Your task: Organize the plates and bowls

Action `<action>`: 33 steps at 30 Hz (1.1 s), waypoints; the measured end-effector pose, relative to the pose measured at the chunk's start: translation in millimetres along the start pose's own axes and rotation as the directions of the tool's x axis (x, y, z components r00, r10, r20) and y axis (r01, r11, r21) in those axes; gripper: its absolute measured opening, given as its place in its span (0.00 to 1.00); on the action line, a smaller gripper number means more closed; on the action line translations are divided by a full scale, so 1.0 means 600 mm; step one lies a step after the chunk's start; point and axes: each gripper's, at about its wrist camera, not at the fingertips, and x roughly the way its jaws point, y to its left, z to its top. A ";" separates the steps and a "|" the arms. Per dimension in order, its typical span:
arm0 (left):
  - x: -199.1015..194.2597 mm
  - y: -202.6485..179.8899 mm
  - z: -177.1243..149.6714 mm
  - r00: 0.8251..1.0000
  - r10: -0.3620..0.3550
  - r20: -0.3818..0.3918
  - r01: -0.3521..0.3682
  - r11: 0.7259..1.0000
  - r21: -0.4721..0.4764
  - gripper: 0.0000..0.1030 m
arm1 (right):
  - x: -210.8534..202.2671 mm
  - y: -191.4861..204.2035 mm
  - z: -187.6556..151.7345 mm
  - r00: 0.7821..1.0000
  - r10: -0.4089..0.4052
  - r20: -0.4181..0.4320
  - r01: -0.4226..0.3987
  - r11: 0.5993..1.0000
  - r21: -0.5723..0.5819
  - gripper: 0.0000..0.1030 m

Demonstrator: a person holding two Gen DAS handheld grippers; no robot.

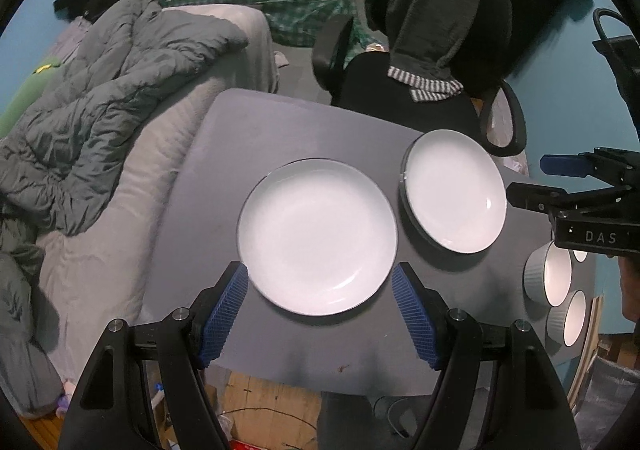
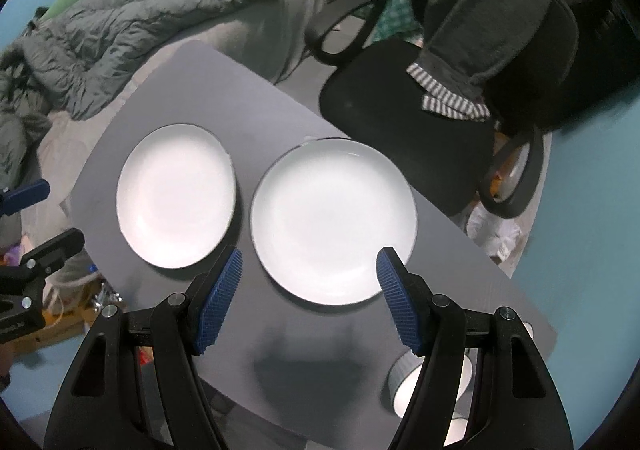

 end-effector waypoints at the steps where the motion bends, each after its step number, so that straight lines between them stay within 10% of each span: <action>1: -0.002 0.005 -0.002 1.000 0.003 0.001 -0.003 1.000 -0.007 0.74 | 0.000 0.005 0.001 1.000 0.002 0.000 -0.002 1.000 -0.010 0.67; 33: 0.131 0.141 -0.022 0.993 -0.041 -0.114 0.013 0.972 -0.236 0.74 | 0.136 0.115 0.110 0.991 0.114 -0.074 -0.127 0.972 -0.197 0.67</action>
